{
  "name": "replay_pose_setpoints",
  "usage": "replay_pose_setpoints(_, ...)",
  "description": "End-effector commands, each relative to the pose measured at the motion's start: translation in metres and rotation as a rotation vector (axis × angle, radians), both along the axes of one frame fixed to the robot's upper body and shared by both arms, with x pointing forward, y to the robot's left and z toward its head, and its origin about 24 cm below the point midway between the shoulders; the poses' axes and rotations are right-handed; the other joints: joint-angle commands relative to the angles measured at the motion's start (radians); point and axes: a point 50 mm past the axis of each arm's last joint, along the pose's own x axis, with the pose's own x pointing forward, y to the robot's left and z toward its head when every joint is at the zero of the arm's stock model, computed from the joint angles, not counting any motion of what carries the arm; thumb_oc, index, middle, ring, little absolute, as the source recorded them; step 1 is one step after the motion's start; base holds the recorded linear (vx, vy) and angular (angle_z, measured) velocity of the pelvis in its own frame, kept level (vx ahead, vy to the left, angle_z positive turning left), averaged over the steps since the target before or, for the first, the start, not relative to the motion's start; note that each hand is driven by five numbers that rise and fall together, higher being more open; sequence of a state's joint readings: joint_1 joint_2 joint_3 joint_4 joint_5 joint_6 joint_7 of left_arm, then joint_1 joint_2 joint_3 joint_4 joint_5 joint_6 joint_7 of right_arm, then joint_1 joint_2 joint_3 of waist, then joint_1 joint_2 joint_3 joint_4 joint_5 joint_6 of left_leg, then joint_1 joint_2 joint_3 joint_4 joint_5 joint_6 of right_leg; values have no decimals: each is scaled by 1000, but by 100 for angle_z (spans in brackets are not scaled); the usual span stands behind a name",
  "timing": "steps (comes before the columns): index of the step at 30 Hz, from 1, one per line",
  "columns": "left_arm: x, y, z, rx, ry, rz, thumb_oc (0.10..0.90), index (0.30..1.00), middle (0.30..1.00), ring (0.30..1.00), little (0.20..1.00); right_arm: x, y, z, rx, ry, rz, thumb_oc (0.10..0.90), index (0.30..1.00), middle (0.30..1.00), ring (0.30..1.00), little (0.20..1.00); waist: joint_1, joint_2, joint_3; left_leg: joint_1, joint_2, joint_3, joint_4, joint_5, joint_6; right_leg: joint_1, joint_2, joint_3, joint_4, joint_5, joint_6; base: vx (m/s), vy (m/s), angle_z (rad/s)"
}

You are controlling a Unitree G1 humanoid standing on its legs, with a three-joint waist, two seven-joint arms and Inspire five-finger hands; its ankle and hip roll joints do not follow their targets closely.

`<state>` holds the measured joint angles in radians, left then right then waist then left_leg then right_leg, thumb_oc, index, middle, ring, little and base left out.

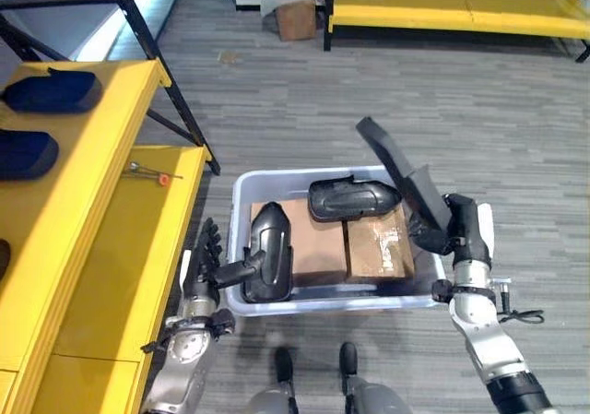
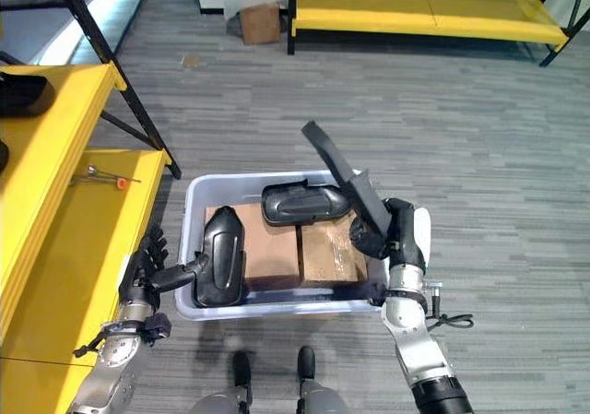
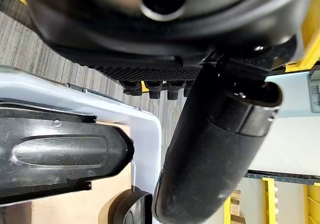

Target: Move parts from the plastic box to the shelf.

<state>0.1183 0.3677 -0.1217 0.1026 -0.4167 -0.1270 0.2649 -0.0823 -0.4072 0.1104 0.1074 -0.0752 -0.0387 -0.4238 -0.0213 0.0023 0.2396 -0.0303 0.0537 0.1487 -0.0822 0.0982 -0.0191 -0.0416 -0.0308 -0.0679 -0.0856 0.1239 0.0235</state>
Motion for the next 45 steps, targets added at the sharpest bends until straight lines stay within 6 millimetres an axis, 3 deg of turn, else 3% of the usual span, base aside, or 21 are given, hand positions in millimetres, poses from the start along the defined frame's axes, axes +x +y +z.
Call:
replay_pose_setpoints(1,2,7,15,60,-96,-16,900,1000,1000,1000,1000,3,13,58,-37,-309,128,400,300,300,300,300,23,-16,-149,70,95,-28,-5,-36,-55,-14,-30,7,88,-91,63,-26,-160,5)
replay_pose_setpoints(6,-5,7,10,18,-86,9,900,1000,1000,1000,1000,2,10,68,-82,-348,131,400,300,300,300,300,45,-12,-134,54,106,-49,2,1,-61,-8,-12,-22,106,-112,46,-55,-108,10)
replay_pose_setpoints(10,0,0,12,3,-97,-20,900,1000,1000,1000,1000,-1,-2,71,-109,-362,82,400,300,300,300,300,33,-15,-102,-16,97,-28,55,20,-58,-29,-41,-94,151,-130,38,-166,-32,55)
replay_pose_setpoints(11,8,-6,19,15,-129,-61,900,1000,1000,1000,1000,-2,-13,75,-132,-379,25,400,300,300,300,300,5,-22,-84,-25,134,83,125,-5,-53,-53,-77,-140,178,-123,37,-185,6,115)
replay_pose_setpoints(13,11,-8,23,13,-154,-68,900,1000,1000,1000,1000,-4,-18,75,-128,-386,-5,400,300,300,300,300,-2,-28,-73,-24,173,74,218,-51,-59,-68,-101,-157,202,-121,37,-133,34,140)
replay_pose_setpoints(15,13,-9,22,0,-152,-58,900,1000,1000,1000,1000,-7,-21,72,-113,-376,-23,400,300,300,300,300,-6,-27,-77,-3,204,71,247,-59,-63,-68,-125,-178,221,-123,42,7,137,64)
replay_pose_setpoints(16,14,-11,21,-33,-148,-42,900,1000,1000,1000,1000,-10,-20,68,-99,-364,-29,400,300,300,300,300,-11,-11,-85,28,231,67,206,-51,-76,-64,-145,-203,244,-132,52,34,167,53)
replay_pose_setpoints(17,14,-12,20,-34,-147,-43,900,1000,1000,1000,1000,-10,-20,68,-100,-363,-30,400,300,300,300,300,-13,-10,-84,32,230,66,197,-47,-77,-62,-145,-206,244,-133,53,67,198,66)
replay_pose_setpoints(20,15,-13,18,-57,-138,-38,900,1000,1000,1000,1000,-13,-20,59,-84,-329,-35,400,300,300,300,300,-13,10,-111,72,200,79,108,-65,-74,-45,-175,-227,252,-125,72,94,193,67)
replay_pose_setpoints(22,15,-8,25,-19,-165,-42,900,1000,1000,1000,1000,-14,-15,59,-79,-326,-2,400,300,300,300,300,5,-2,-120,66,154,61,97,-80,-58,-20,-213,-237,218,-91,94,91,282,41)
replay_pose_setpoints(28,4,6,23,2,-156,16,900,1000,1000,1000,1000,-9,-7,57,-72,-311,30,400,300,300,300,300,44,-25,-137,72,80,40,65,-111,-25,6,-268,-260,172,-41,133,46,198,19)
replay_pose_setpoints(30,1,10,22,10,-149,34,900,1000,1000,1000,1000,-6,-3,57,-68,-303,40,400,300,300,300,300,61,-35,-140,65,44,31,71,-126,-7,17,-299,-262,157,-8,151,39,239,31)
replay_pose_setpoints(31,0,13,23,24,-151,47,900,1000,1000,1000,1000,-2,1,59,-67,-309,48,400,300,300,300,300,77,-45,-143,53,1,19,73,-137,12,22,-342,-269,149,49,175,47,306,30)
replay_pose_setpoints(35,3,14,24,48,-152,57,900,1000,1000,1000,1000,-1,4,60,-52,-324,39,400,300,300,300,300,85,-47,-148,40,-49,-17,74,-146,36,23,-382,-256,169,74,179,41,213,42)
replay_pose_setpoints(36,8,13,25,55,-155,50,900,1000,1000,1000,1000,-1,7,60,-46,-324,51,400,300,300,300,300,51,-39,-142,38,-62,-69,63,-141,48,-9,-324,-102,205,75,152,19,77,74)
replay_pose_setpoints(37,8,13,25,55,-157,51,900,1000,1000,1000,1000,-1,7,60,-46,-325,51,400,300,300,300,300,53,-39,-144,35,-62,-67,62,-137,48,-15,-324,-99,206,78,150,39,187,100)
replay_pose_setpoints(38,12,11,28,66,-170,41,900,1000,1000,1000,1000,0,10,62,-27,-329,78,400,300,300,300,300,16,-19,-131,32,-70,-121,45,-111,55,-67,-199,105,247,31,121,48,159,103)
replay_pose_setpoints(39,13,10,28,73,-169,33,900,1000,1000,1000,1000,-1,11,62,-28,-325,89,400,300,300,300,300,9,-15,-133,36,-71,-134,36,-110,59,-73,-153,147,253,-8,113,64,153,80)
replay_pose_setpoints(40,13,10,28,72,-169,34,900,1000,1000,1000,1000,-1,11,62,-29,-325,90,400,300,300,300,300,9,-14,-133,39,-69,-134,33,-111,58,-76,-150,148,261,-14,111,47,62,60)
replay_pose_setpoints(42,13,8,29,89,-168,14,900,1000,1000,1000,1000,-4,11,59,-6,-317,110,400,300,300,300,300,-14,-18,-134,43,-77,-186,3,-91,65,-101,5,255,247,-98,74,78,18,62)
replay_pose_setpoints(45,14,5,27,88,-161,2,900,1000,1000,1000,1000,-7,9,59,5,-331,114,400,300,300,300,300,-29,-36,-131,44,-106,-229,2,-88,73,-133,97,334,180,-59,61,104,-54,70)
